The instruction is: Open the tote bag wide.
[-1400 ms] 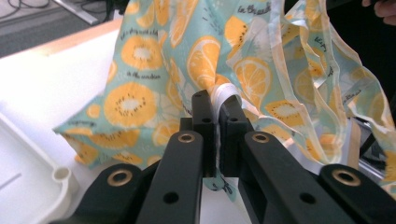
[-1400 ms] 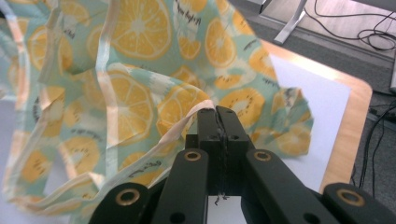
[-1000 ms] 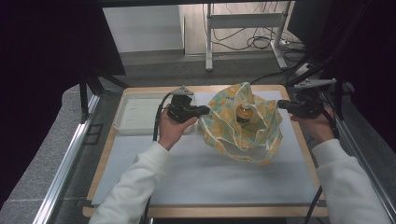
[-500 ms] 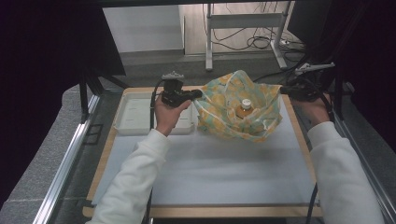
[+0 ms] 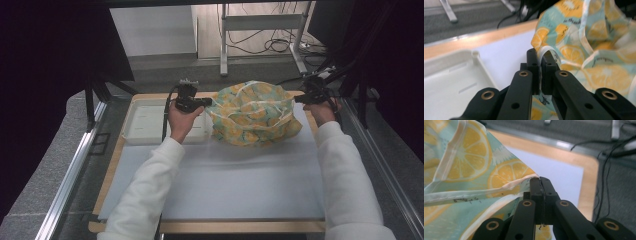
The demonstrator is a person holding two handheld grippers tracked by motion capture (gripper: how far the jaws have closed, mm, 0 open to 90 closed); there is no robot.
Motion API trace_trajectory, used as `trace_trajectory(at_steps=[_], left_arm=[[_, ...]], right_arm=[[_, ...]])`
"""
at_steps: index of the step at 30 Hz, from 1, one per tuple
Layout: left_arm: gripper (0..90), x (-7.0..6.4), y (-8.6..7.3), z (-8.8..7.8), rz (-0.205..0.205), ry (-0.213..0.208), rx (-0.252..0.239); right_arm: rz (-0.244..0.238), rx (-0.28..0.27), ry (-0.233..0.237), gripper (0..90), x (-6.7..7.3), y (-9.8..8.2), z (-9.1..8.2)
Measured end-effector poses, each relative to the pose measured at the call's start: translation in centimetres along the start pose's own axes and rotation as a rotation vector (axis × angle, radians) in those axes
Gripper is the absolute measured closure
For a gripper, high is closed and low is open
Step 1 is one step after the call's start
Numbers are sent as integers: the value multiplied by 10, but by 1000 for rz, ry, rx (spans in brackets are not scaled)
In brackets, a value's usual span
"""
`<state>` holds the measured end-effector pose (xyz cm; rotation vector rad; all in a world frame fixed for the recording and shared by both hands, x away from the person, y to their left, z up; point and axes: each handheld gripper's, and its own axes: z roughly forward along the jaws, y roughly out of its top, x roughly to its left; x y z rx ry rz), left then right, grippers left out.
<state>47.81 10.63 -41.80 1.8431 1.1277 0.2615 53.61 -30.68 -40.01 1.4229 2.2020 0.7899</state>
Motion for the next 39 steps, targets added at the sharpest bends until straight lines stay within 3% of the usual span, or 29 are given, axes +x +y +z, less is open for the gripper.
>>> trace_trajectory(at_steps=[1, 2, 6, 10, 16, 26, 32, 33, 39], left_arm=[[877, 1, -8, 5, 10, -2, 39], [876, 1, -8, 5, 10, -2, 39], [873, 1, -23, 15, 19, -4, 97], [872, -5, -31, 23, 52, 21, 144], [866, -13, -41, 36, 84, 24, 206], [865, -16, -49, 43, 85, 0, 239], [865, -20, -56, 55, 108, 41, 274], [863, -23, -58, 60, 127, 60, 290], [799, -26, -57, 63, 125, 65, 273]], right_arm=[[-2, 22, 1, 889, 0, -4, 6], [-2, 22, 1, 889, 0, -4, 6], [-8, 103, 7, 889, 1, -24, 26], [-12, 130, 10, 889, 2, -33, 33], [-34, 157, 10, 889, 7, -44, 41], [-39, 155, 25, 889, 5, -49, 37], [-45, 195, 18, 889, 6, -63, 49], [-46, 201, 20, 889, 7, -68, 53], [-52, 184, 20, 840, 7, -68, 53]])
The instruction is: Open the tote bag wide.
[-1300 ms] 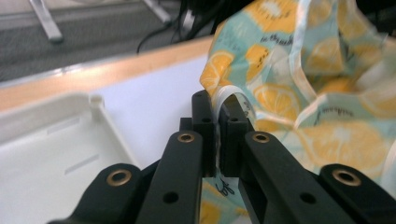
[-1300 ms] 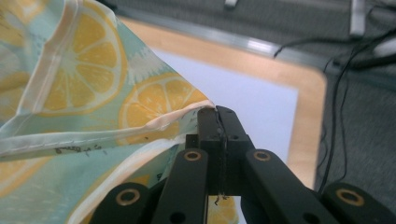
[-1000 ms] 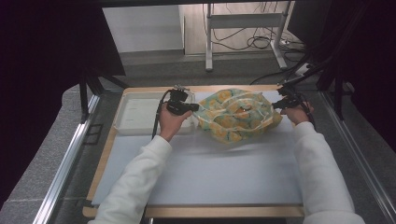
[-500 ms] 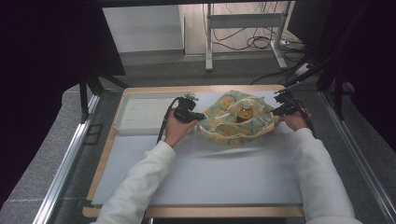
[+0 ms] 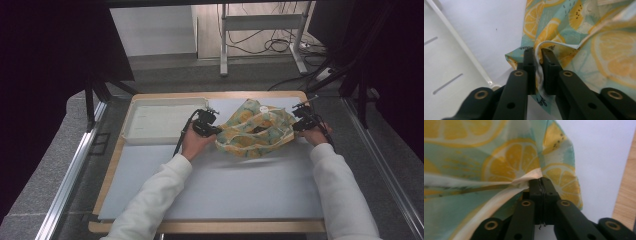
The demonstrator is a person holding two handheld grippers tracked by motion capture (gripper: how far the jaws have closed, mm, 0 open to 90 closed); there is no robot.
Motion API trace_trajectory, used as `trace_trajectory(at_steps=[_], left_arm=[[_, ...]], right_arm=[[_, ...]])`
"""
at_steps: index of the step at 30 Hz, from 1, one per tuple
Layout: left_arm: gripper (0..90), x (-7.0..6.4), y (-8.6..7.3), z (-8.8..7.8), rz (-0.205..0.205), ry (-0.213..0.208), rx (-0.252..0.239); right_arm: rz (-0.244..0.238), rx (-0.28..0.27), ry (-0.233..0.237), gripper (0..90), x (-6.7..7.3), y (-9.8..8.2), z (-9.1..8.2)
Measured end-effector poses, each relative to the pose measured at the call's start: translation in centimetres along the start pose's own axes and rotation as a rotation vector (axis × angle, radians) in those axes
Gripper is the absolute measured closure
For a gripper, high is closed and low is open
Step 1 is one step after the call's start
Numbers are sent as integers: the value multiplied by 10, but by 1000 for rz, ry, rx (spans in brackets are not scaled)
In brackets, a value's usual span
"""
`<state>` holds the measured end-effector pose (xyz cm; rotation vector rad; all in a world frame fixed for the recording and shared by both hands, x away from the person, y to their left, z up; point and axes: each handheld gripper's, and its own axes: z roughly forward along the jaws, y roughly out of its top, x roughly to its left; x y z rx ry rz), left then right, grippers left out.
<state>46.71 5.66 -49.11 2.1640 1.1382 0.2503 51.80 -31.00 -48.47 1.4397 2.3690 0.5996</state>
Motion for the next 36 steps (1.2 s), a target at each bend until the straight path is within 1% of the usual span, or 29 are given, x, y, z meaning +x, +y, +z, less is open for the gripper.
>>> trace_trajectory(at_steps=[2, 3, 4, 6, 8, 9, 10, 11, 12, 15, 16, 17, 20, 22, 24, 25, 26, 27, 28, 29, 30, 31, 32, 34, 36], left_arm=[[751, 2, 0, -3, -9, -10, -15], [699, 3, 0, -6, -10, -14, -23], [627, 4, 0, -9, -10, -14, -36], [510, 5, -1, -19, -15, -35, -75], [415, 5, -2, -32, -32, -54, -106], [381, 5, -3, -39, -26, -74, -115], [340, 4, -4, -45, -24, -85, -125], [325, 2, -5, -52, -19, -86, -137], [325, 1, -6, -58, -15, -88, -150], [308, -3, -10, -73, -8, -111, -176], [309, -5, -11, -76, -1, -114, -180], [309, -7, -11, -78, 6, -120, -182], [312, -17, -9, -79, 30, -143, -187], [316, -26, -5, -76, 50, -166, -181], [320, -35, 1, -71, 70, -182, -175], [322, -40, 4, -68, 81, -192, -173], [329, -45, 8, -65, 94, -203, -169], [329, -50, 11, -62, 105, -209, -166], [330, -54, 14, -59, 114, -217, -165], [333, -57, 18, -56, 121, -229, -164], [333, -61, 20, -52, 112, -246, -169], [335, -63, 23, -50, 109, -259, -166], [335, -65, 25, -47, 114, -265, -160], [336, -66, 27, -43, 114, -270, -154], [336, -66, 27, -40, 113, -271, -142]], right_arm=[[1, -24, 0, 765, -2, 1, -7], [-4, -36, -4, 719, -3, 2, -12], [-8, -46, -5, 683, -4, 2, -17], [-8, -67, 12, 609, -6, 1, -29], [-12, -96, 9, 546, -6, -2, -43], [-15, -110, 17, 524, -6, -4, -51], [-23, -134, 22, 488, -5, -9, -66], [-23, -134, 22, 488, -5, -9, -66], [-27, -147, 21, 474, -4, -12, -74], [-42, -186, 43, 457, 1, -20, -95], [-61, -210, 61, 449, 7, -25, -107], [-61, -210, 61, 449, 7, -25, -107], [-94, -234, 89, 445, 18, -29, -119], [-110, -244, 117, 441, 27, -29, -121], [-129, -245, 136, 438, 35, -27, -120], [-140, -246, 151, 438, 38, -25, -119], [-151, -248, 168, 438, 46, -20, -116], [-151, -248, 168, 438, 46, -20, -116], [-162, -250, 181, 438, 49, -17, -114], [-178, -249, 199, 437, 55, -11, -110], [-178, -249, 199, 437, 55, -11, -110], [-189, -246, 208, 435, 58, -9, -108], [-199, -241, 216, 435, 61, -6, -105], [-218, -230, 233, 433, 66, -2, -100], [-224, -214, 258, 433, 69, 1, -95]])
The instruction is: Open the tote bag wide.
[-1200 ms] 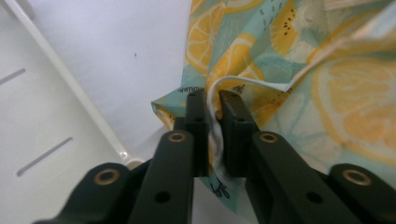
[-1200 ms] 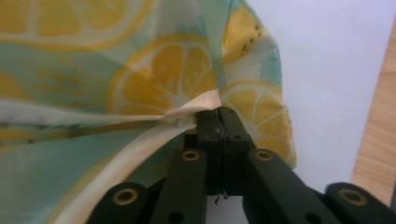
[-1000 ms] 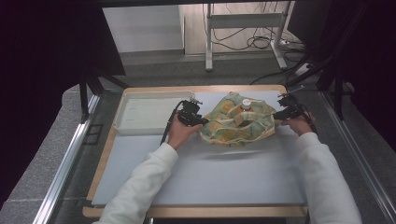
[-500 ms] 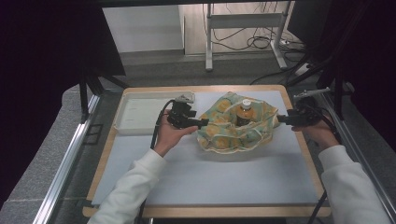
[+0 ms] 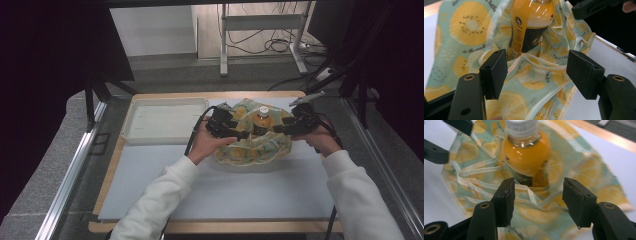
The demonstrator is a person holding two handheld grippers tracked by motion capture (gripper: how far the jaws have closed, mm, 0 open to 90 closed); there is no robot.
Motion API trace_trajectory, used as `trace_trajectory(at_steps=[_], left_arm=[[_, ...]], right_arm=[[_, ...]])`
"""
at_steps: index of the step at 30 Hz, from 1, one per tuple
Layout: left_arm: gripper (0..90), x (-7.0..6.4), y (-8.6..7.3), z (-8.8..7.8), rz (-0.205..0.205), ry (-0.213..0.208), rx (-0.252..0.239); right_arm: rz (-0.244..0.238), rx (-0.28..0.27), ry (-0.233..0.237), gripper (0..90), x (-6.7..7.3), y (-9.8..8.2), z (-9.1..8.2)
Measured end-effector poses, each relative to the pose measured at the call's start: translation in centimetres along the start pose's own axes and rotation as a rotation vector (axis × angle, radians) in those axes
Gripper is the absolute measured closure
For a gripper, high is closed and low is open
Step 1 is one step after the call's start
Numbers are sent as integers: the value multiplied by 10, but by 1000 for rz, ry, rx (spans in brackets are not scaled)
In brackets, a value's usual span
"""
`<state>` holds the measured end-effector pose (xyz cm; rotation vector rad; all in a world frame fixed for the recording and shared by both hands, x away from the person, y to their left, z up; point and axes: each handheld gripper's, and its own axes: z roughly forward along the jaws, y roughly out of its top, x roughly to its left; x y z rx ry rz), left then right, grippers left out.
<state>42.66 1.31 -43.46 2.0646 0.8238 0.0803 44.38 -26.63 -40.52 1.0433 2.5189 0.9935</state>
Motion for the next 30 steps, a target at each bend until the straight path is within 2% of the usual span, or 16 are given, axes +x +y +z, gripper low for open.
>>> trace_trajectory(at_steps=[1, 7, 9, 17, 19, 21, 25, 27, 30], left_arm=[[336, 1, -1, 1, -1, 1, -2], [338, 9, -11, -2, -23, 13, 13], [339, 12, -14, -4, -33, 10, 12], [339, 16, -20, -11, -43, 8, 14], [339, 17, -21, -11, -45, 11, 14], [339, 19, -22, -12, -38, 13, 27], [339, 21, -25, -12, -55, 14, 26], [339, 22, -26, -12, -58, 14, 25], [340, 23, -27, -11, -65, 12, 29]], right_arm=[[-4, 21, 24, 429, 1, -1, 4], [-9, 37, 82, 430, 3, -6, 6], [-12, 42, 84, 430, 4, -7, 6], [-65, 123, 103, 431, 14, -8, 17], [-99, 156, 95, 436, 18, -10, 24], [-108, 165, 95, 437, 19, -10, 26], [-142, 190, 94, 440, 22, -13, 33], [-152, 190, 81, 440, 22, -13, 32], [-146, 146, 79, 440, 21, -8, 27]])
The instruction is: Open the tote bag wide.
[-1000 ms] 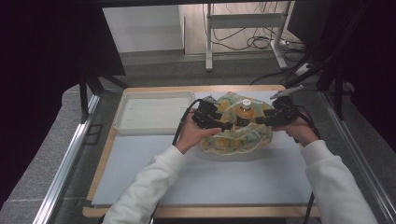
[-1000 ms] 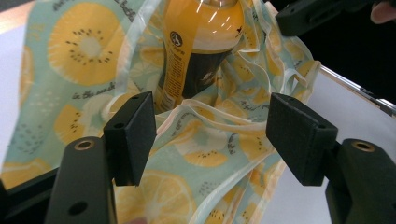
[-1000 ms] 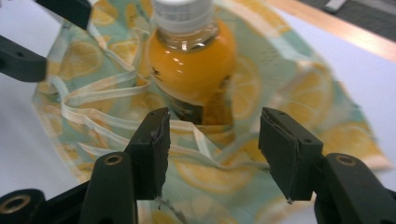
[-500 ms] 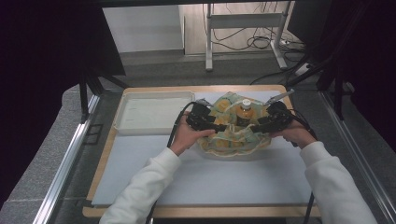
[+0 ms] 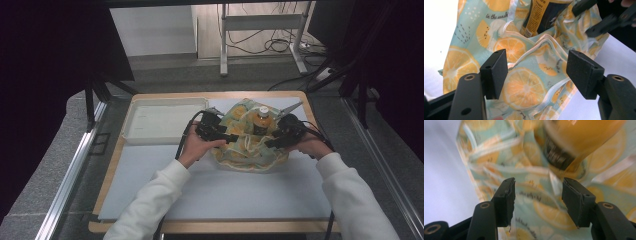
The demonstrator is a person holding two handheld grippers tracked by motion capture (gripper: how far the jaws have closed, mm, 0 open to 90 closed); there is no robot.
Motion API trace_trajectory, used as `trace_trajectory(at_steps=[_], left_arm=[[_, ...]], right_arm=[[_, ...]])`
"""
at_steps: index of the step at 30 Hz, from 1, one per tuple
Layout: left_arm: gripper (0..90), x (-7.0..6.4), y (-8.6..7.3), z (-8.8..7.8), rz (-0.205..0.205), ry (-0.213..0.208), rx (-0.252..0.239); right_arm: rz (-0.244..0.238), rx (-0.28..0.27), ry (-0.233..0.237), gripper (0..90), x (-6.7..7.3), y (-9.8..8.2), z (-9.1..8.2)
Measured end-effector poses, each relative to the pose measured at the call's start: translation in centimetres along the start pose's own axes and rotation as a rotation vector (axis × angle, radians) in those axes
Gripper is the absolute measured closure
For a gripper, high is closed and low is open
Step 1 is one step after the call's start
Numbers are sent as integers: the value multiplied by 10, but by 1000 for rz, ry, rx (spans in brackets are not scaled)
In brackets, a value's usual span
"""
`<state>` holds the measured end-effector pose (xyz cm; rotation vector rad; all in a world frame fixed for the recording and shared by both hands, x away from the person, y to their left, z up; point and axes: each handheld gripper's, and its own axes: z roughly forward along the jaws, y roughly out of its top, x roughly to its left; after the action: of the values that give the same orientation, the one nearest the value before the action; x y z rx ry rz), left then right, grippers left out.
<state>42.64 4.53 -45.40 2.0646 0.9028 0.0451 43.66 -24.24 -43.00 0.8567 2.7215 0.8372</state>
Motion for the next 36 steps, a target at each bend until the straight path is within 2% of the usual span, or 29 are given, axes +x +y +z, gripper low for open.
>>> trace_trajectory(at_steps=[2, 6, 8, 10, 12, 18, 19, 20, 21, 23, 25, 29, 32, 33, 35, 36], left_arm=[[340, 0, 0, 1, -3, -3, 0], [341, -1, -1, 2, 3, -6, -2], [341, -1, -1, 2, 3, -7, -1], [342, 0, -3, 1, 2, -7, 2], [342, 1, -4, 1, -6, -5, 2], [343, 3, -5, 0, -11, 1, 5], [343, 2, -5, 0, -11, 2, 6], [343, 2, -5, 0, -11, 1, 7], [343, 1, -5, 0, -9, -1, 4], [343, 2, -5, -1, 1, -1, 13], [342, 1, -6, 0, -6, -2, 7], [342, 3, -7, -1, -10, -1, 8], [342, 4, -8, -1, -14, 0, 7], [342, 5, -9, -1, -15, 2, 10], [342, 6, -9, -2, -7, 3, 16], [342, 6, -10, -1, -16, 2, 9]], right_arm=[[-6, -20, 7, 440, -1, 4, -4], [-10, 0, 36, 439, 1, 8, -1], [-12, 26, 52, 433, 2, 7, 3], [2, 21, 84, 433, 1, 2, 3], [-1, 24, 91, 433, 1, 0, 3], [-33, 77, 81, 459, 5, -7, 9], [-43, 86, 75, 470, 7, -7, 12], [-74, 111, 54, 487, 11, -7, 17], [-74, 111, 54, 487, 11, -7, 17], [-106, 130, 55, 504, 16, -6, 21], [-142, 138, 37, 553, 19, -5, 25], [-158, 156, 33, 698, 19, -4, 30], [-148, 161, 27, 841, 17, -4, 31], [-135, 153, 39, 875, 17, -4, 31], [-128, 140, 48, 887, 15, -4, 29], [-125, 129, 55, 887, 15, -4, 27]])
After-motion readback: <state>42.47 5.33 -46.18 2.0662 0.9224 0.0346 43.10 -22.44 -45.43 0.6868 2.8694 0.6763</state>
